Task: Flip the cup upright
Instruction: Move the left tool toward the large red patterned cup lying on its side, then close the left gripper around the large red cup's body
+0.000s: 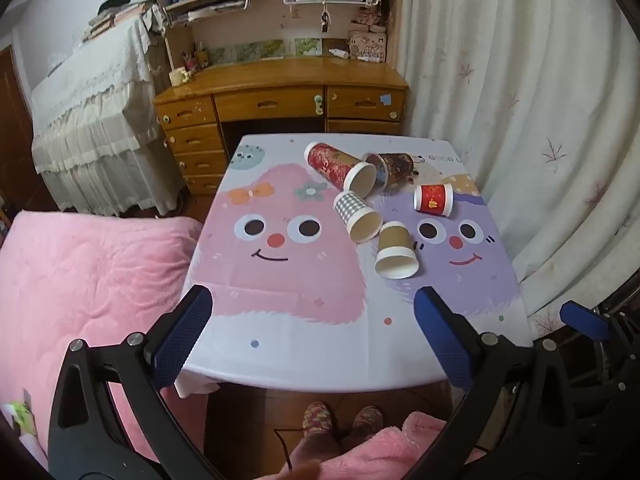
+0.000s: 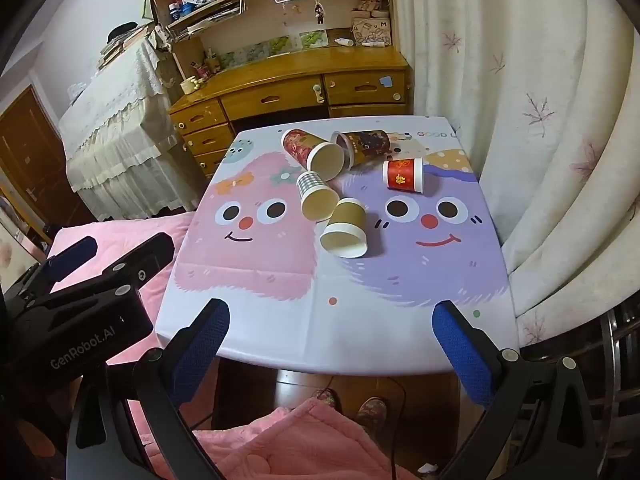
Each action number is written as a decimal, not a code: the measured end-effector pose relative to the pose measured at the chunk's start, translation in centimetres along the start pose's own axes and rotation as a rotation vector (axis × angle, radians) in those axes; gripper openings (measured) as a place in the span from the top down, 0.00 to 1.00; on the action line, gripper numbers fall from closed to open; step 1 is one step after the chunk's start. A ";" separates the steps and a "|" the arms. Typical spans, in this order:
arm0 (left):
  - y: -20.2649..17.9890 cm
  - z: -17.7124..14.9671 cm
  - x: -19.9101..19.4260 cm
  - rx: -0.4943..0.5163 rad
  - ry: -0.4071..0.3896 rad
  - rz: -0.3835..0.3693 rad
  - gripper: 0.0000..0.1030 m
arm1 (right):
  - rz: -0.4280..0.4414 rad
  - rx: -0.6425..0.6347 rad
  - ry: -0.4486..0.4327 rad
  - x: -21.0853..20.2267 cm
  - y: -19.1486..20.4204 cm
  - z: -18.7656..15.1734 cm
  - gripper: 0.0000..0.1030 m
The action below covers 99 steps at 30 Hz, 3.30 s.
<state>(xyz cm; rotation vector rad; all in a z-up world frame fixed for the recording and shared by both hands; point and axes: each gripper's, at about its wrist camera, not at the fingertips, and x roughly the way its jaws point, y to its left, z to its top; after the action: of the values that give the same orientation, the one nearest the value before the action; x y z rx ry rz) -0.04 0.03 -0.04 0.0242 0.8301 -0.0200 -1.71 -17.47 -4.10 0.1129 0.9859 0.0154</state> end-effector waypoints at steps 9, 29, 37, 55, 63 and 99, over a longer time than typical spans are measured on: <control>1.9 -0.6 1.1 -0.040 0.049 -0.027 0.02 | 0.009 0.006 0.006 0.1 0.1 0.0 0.00; 0.8 -0.8 1.4 -0.032 0.073 -0.008 0.02 | 0.010 0.007 0.022 1.0 0.2 -0.4 0.00; 1.1 -0.8 1.8 -0.033 0.088 -0.010 0.02 | 0.011 0.004 0.031 1.1 0.1 -0.5 0.00; 1.6 -1.2 3.0 -0.036 0.126 -0.007 0.02 | 0.011 0.005 0.079 2.2 0.4 -0.6 0.00; 1.8 -1.2 3.9 -0.021 0.153 -0.020 0.02 | -0.015 0.011 0.133 4.0 0.7 -0.1 0.00; 7.0 4.3 14.0 0.260 0.260 -0.242 0.03 | -0.222 0.056 0.075 10.1 2.3 2.0 0.00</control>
<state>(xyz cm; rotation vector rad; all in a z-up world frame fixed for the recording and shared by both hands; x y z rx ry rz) 12.80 6.83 -7.39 0.1744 1.0826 -0.3597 5.60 -14.67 -11.17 0.0541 1.0700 -0.2128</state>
